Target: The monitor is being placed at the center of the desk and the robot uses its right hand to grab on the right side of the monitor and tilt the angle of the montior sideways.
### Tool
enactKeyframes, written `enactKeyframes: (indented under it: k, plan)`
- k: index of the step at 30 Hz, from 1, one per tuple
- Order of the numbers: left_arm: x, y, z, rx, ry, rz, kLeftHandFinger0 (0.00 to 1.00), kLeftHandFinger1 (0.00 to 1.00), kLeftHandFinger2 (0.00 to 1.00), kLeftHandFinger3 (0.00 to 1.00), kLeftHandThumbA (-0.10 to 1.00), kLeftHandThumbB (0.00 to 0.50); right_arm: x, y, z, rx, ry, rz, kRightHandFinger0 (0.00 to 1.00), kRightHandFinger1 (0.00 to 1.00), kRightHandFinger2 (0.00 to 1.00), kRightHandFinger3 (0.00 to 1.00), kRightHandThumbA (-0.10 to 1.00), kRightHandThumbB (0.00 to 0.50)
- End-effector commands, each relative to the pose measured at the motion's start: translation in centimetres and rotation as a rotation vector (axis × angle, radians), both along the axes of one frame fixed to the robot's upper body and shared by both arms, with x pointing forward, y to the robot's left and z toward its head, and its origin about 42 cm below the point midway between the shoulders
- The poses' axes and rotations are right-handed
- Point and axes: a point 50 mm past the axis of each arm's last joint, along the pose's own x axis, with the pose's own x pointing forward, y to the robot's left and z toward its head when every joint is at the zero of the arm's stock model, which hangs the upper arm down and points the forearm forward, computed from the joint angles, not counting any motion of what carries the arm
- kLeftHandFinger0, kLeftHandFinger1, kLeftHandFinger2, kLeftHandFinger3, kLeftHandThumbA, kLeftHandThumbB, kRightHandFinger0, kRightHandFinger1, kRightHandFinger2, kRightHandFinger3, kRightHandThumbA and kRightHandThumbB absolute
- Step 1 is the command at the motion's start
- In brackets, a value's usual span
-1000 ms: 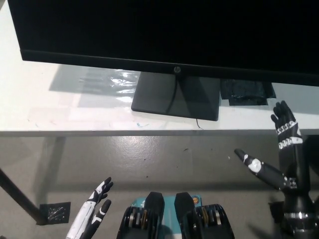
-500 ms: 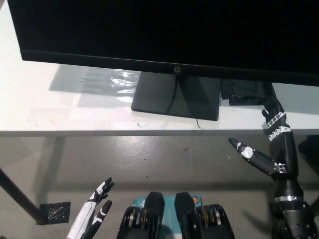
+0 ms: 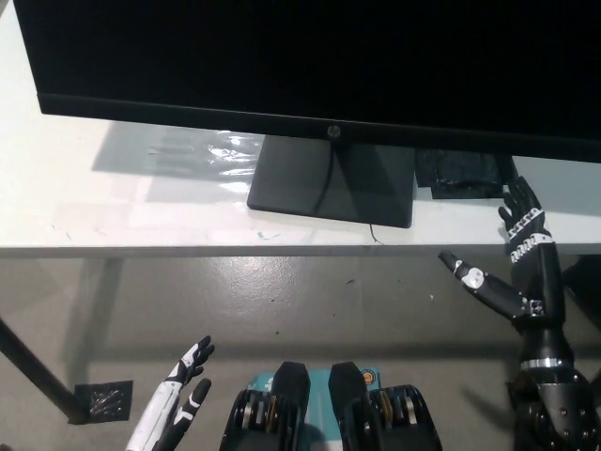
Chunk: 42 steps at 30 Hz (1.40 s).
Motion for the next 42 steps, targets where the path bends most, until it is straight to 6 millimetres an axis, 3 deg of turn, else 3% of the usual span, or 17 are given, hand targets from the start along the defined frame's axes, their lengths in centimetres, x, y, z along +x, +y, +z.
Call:
enactKeyframes:
  k: [1, 6, 7, 13, 22, 25, 26, 30, 31, 35, 42]
  plan:
    - [0.5, 0.7, 0.8, 0.002, -0.062, 0.009, 1.0, 1.0, 1.0, 1.0, 1.0, 0.225, 2.0, -0.5, 3.1, 0.039, -0.093, -0.002, 1.0, 1.0, 1.0, 1.0, 1.0, 0.196]
    - [0.5, 0.7, 0.8, -0.001, -0.062, 0.01, 1.0, 1.0, 1.0, 1.0, 1.0, 0.235, 2.7, -0.9, 3.8, 0.059, -0.091, -0.008, 1.0, 1.0, 1.0, 1.0, 1.0, 0.213]
    - [0.5, 0.6, 0.8, -0.001, -0.062, 0.008, 1.0, 1.0, 1.0, 1.0, 1.0, 0.228, 3.3, -1.2, 4.5, 0.087, -0.094, -0.003, 1.0, 1.0, 1.0, 1.0, 1.0, 0.253]
    - [0.5, 0.7, 0.9, -0.002, -0.065, 0.008, 1.0, 1.0, 1.0, 1.0, 1.0, 0.228, 4.9, -2.0, 6.3, 0.243, -0.099, 0.043, 1.0, 1.0, 1.0, 1.0, 1.0, 0.234]
    - [0.6, 0.7, 0.9, 0.0, -0.064, 0.007, 1.0, 1.0, 1.0, 1.0, 1.0, 0.231, 6.3, -2.7, 7.5, 0.386, -0.067, 0.065, 1.0, 1.0, 1.0, 1.0, 1.0, 0.24]
    - [0.7, 0.6, 0.9, -0.006, -0.063, 0.007, 1.0, 1.0, 1.0, 1.0, 1.0, 0.237, 6.2, -2.2, 6.5, 0.408, -0.044, 0.076, 1.0, 1.0, 1.0, 1.0, 1.0, 0.246]
    - [0.9, 0.7, 1.1, -0.006, -0.068, 0.008, 1.0, 1.0, 1.0, 1.0, 1.0, 0.239, 6.3, -2.1, 6.6, 0.409, -0.046, 0.08, 1.0, 1.0, 1.0, 1.0, 1.0, 0.222]
    - [1.0, 0.7, 1.1, -0.002, -0.071, 0.008, 1.0, 1.0, 1.0, 1.0, 1.0, 0.247, 5.6, -0.7, 5.2, 0.419, 0.004, 0.096, 1.0, 1.0, 1.0, 1.0, 1.0, 0.265]
    - [1.0, 0.7, 1.1, -0.002, -0.072, 0.008, 1.0, 1.0, 1.0, 1.0, 1.0, 0.247, 5.4, -0.4, 4.9, 0.433, 0.023, 0.101, 1.0, 1.0, 1.0, 1.0, 1.0, 0.298]
    - [1.0, 0.7, 1.2, 0.0, -0.073, 0.006, 1.0, 1.0, 1.0, 1.0, 1.0, 0.238, 4.5, 1.0, 3.4, 0.418, 0.06, 0.124, 1.0, 1.0, 1.0, 1.0, 1.0, 0.243]
    - [1.3, 0.7, 1.3, 0.004, -0.079, 0.005, 1.0, 1.0, 1.0, 1.0, 1.0, 0.248, 3.6, 3.5, 1.1, 0.414, 0.138, 0.199, 1.0, 1.0, 1.0, 1.0, 1.0, 0.208]
